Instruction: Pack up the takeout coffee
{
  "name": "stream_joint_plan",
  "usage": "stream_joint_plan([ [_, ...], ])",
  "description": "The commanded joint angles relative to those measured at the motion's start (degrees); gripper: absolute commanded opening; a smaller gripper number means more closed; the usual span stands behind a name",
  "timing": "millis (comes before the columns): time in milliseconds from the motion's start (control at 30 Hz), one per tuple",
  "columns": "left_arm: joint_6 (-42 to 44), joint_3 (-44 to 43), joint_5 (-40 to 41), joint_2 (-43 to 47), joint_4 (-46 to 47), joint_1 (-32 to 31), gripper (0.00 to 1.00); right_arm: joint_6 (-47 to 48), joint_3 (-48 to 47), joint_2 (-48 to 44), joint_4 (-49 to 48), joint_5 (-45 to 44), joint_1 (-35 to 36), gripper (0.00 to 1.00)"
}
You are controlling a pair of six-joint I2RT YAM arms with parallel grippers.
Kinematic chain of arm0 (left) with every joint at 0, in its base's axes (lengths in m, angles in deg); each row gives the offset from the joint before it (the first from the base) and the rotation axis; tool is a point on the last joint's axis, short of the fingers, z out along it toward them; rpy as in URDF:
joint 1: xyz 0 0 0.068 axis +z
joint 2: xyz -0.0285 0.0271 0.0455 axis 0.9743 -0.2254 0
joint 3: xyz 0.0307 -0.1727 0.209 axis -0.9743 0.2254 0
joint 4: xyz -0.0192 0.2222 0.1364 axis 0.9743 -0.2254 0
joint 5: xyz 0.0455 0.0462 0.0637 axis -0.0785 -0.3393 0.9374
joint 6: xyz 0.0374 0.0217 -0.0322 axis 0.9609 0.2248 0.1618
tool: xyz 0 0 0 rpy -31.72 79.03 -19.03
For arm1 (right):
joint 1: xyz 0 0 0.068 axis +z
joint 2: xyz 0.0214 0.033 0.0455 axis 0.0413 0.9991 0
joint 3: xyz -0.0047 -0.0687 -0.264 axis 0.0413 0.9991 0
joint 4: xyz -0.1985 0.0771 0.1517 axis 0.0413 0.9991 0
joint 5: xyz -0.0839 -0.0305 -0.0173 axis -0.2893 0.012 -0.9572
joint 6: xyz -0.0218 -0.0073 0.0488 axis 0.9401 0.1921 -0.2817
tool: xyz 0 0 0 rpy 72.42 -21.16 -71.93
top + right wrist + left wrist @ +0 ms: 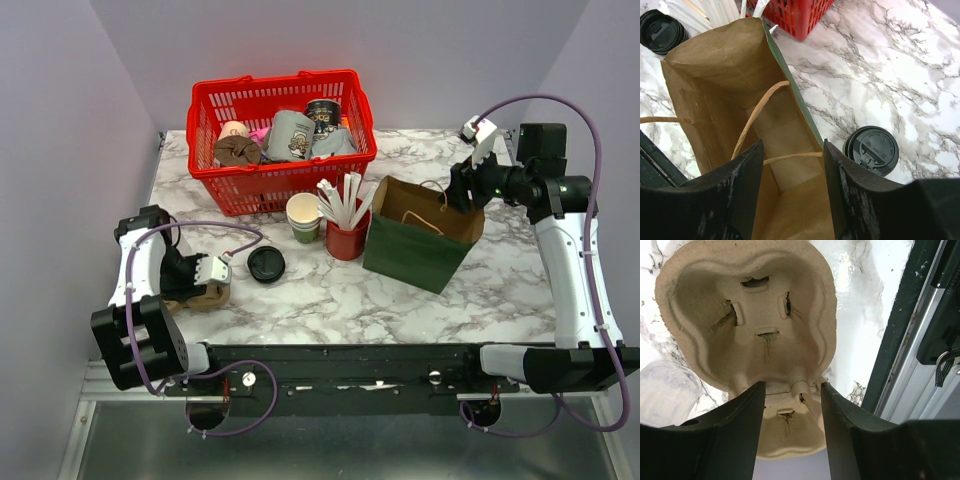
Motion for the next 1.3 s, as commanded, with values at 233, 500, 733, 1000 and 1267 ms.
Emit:
stream_joint_plan([
  [233, -0.7, -3.42, -3.13, -1.05, -1.99, 0.85, 0.55, -0.42, 0.11, -0.26, 0.38, 0.26, -0.27, 0.61],
  [500, -0.34, -3.26, -3.13, -1.49, -0.95, 1.9, 0.55, -0.51, 1.17, -0.7, -0.24, 0.34, -0.27, 0.61],
  [733, 0.01, -0.44, -2.7, -0.53, 2.92, 1.82, 0.54, -0.42, 1.08, -0.79, 0.02, -0.36, -0.27, 0.61],
  [1000, -0.69, -0.44, -2.43, -0.61, 5.12, 1.82, 0.53, -0.51, 1.25, -0.53, -0.15, -0.36, -0.27, 0.61],
  [1267, -0.7, -0.27, -1.99, -1.58, 5.65, 1.9, 0.52, -0.42, 1.08, -0.17, -0.06, -0.53, -0.27, 0.61],
])
